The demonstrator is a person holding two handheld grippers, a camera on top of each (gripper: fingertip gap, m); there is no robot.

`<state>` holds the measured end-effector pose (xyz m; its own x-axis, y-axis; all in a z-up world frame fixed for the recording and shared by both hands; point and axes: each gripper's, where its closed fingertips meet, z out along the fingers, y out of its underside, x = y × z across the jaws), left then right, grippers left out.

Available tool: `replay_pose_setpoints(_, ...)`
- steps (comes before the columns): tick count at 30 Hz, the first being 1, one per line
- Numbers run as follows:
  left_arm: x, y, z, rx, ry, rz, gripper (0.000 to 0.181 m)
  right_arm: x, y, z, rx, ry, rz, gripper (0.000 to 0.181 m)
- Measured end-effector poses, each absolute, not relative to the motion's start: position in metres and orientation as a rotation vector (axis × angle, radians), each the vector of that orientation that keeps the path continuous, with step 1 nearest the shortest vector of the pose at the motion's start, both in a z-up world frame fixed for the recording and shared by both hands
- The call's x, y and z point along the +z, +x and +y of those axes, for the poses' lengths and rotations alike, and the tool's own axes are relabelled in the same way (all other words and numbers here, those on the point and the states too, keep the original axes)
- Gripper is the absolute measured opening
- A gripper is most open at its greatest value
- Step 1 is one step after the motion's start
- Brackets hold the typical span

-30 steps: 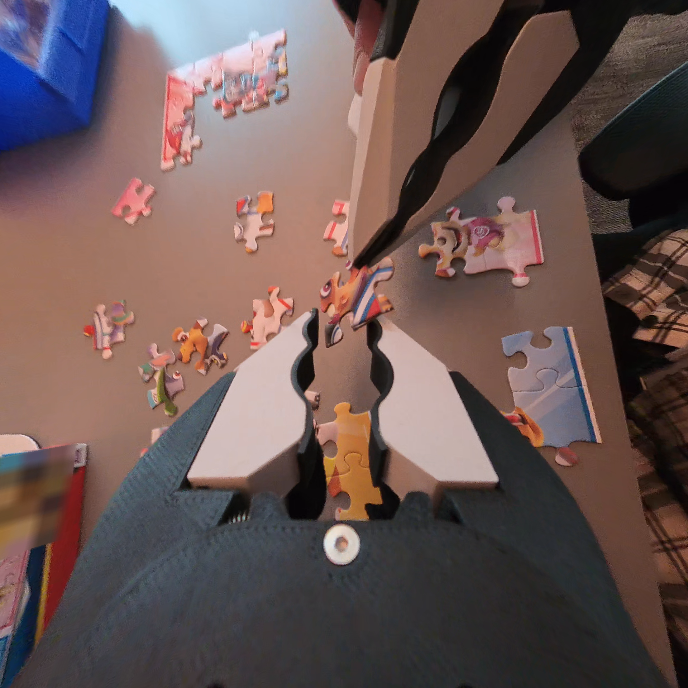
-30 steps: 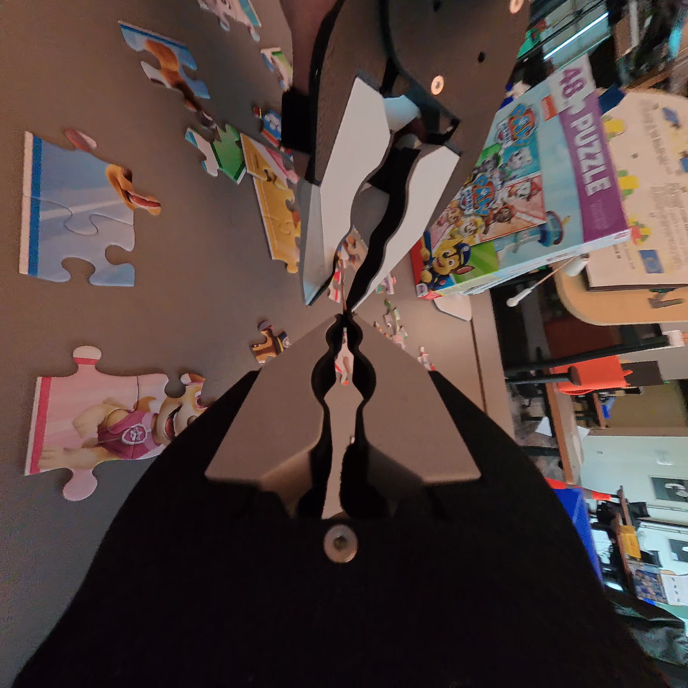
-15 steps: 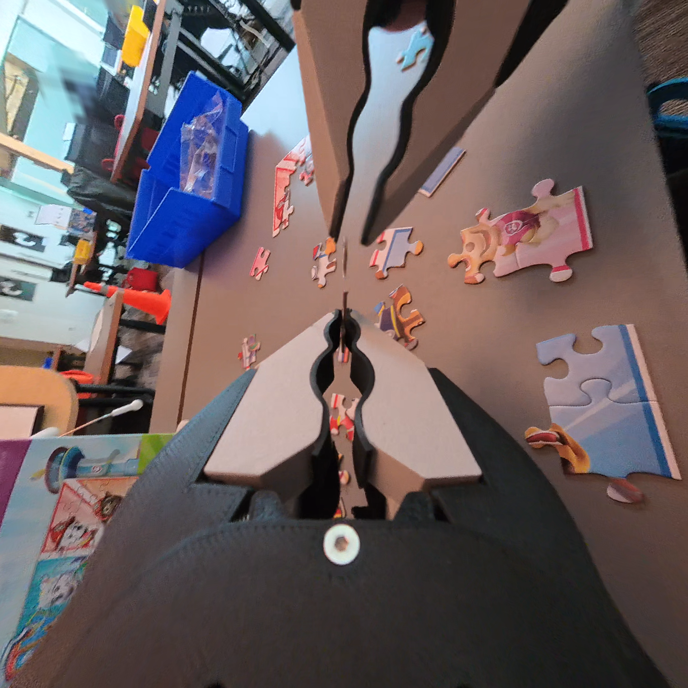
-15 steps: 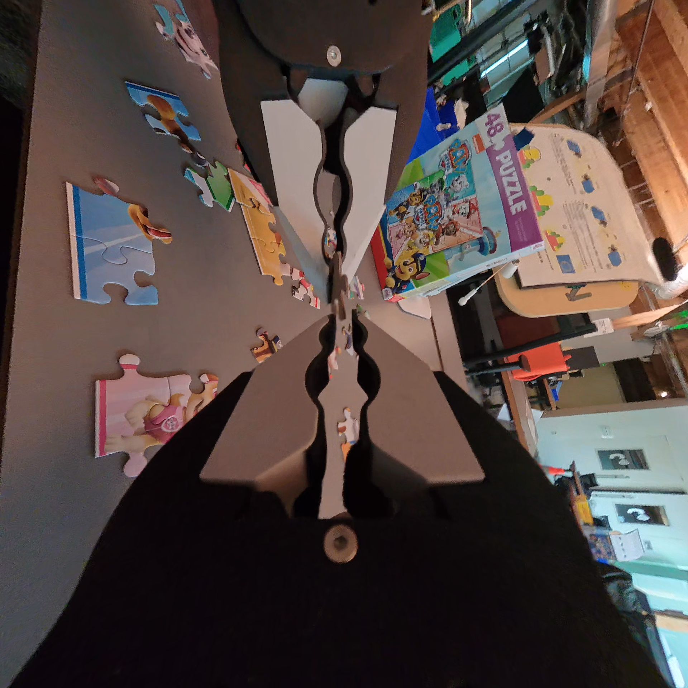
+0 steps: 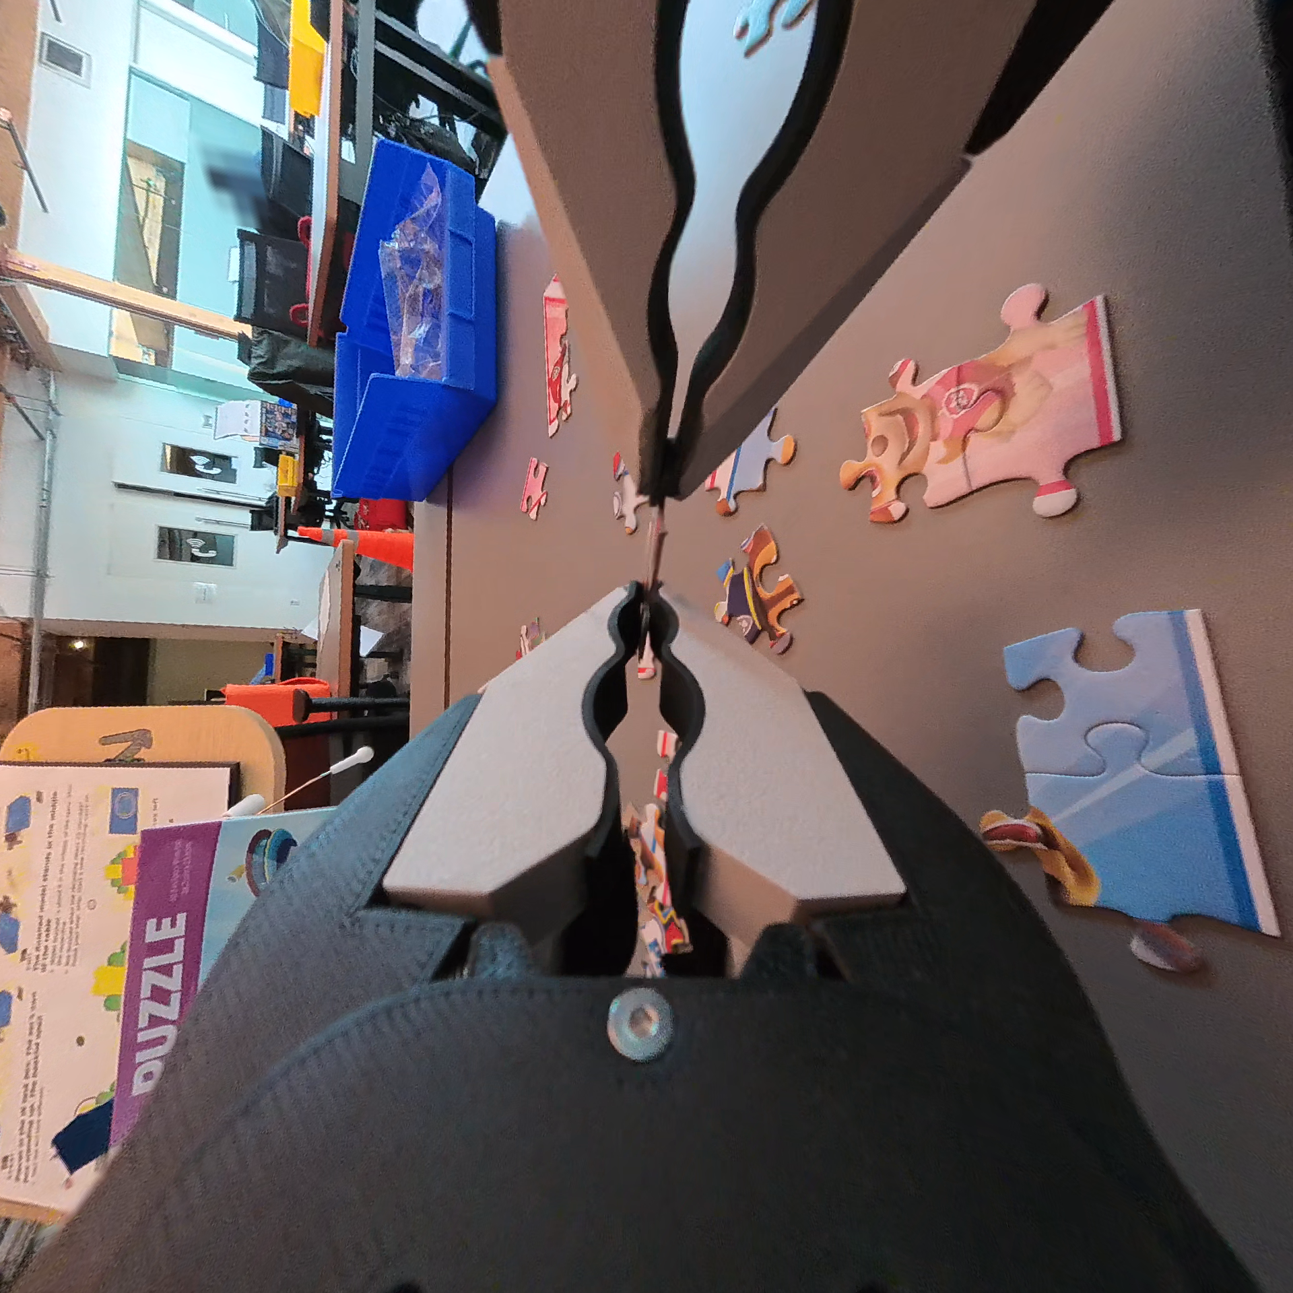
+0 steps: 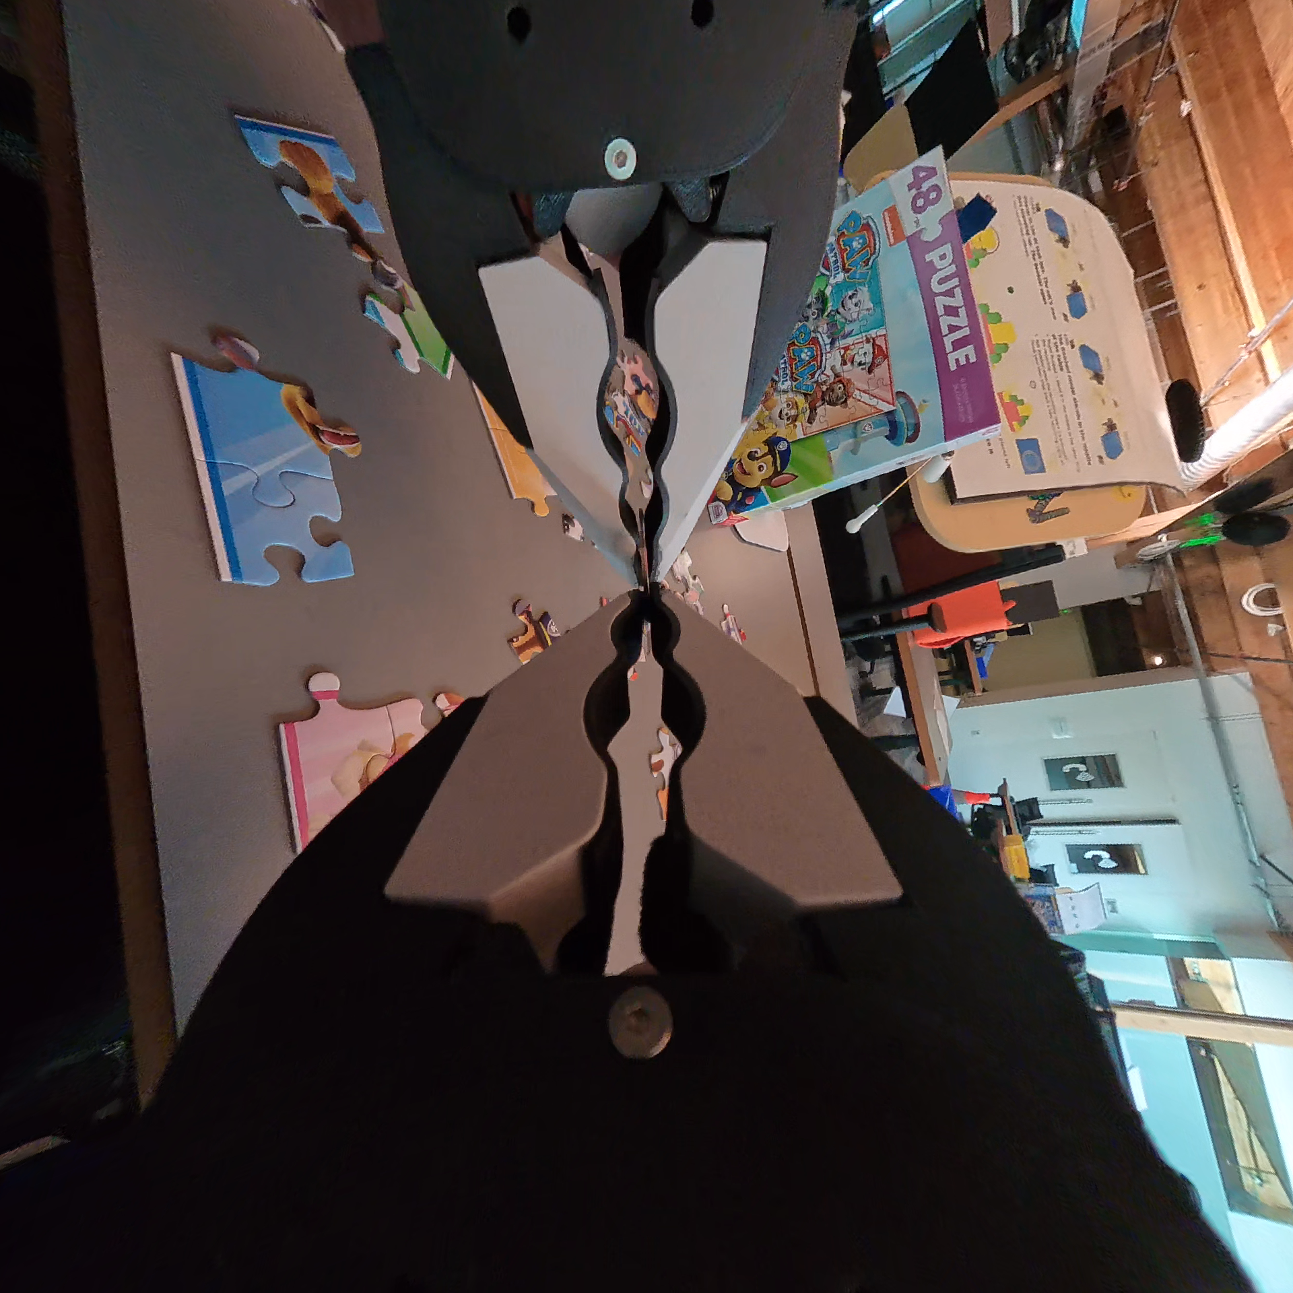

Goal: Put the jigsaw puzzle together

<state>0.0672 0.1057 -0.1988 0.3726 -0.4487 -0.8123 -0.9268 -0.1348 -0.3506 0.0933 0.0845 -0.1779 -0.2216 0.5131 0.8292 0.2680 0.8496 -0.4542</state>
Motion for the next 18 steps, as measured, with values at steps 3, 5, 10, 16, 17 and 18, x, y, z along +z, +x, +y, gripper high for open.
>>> replay_pose_setpoints(3, -0.199, 0.071, 0.101, 0.656, -1.735, 1.208, 0.000, -0.178, 0.098, 0.083, 0.256, -0.572, -1.819, 0.000)
replay_pose_setpoints(5, -0.199, 0.074, 0.098, 0.613, -1.741, 1.195, 0.000, -0.178, 0.101, 0.081, 0.260, -0.558, -1.828, 0.000)
replay_pose_setpoints(10, -0.195, 0.085, 0.083, 0.454, -1.695, 1.145, 0.002, -0.178, 0.107, 0.073, 0.307, -0.532, -1.850, 0.000)
replay_pose_setpoints(16, -0.203, 0.091, 0.073, 0.540, -1.660, 1.172, 0.000, -0.184, 0.113, 0.071, 0.432, -0.655, -1.853, 0.001)
replay_pose_setpoints(17, -0.204, 0.090, 0.073, 0.567, -1.662, 1.174, 0.000, -0.185, 0.114, 0.071, 0.475, -0.709, -1.846, 0.007)
replay_pose_setpoints(18, -0.204, 0.089, 0.073, 0.589, -1.662, 1.169, 0.000, -0.186, 0.115, 0.071, 0.533, -0.776, -1.840, 0.012)
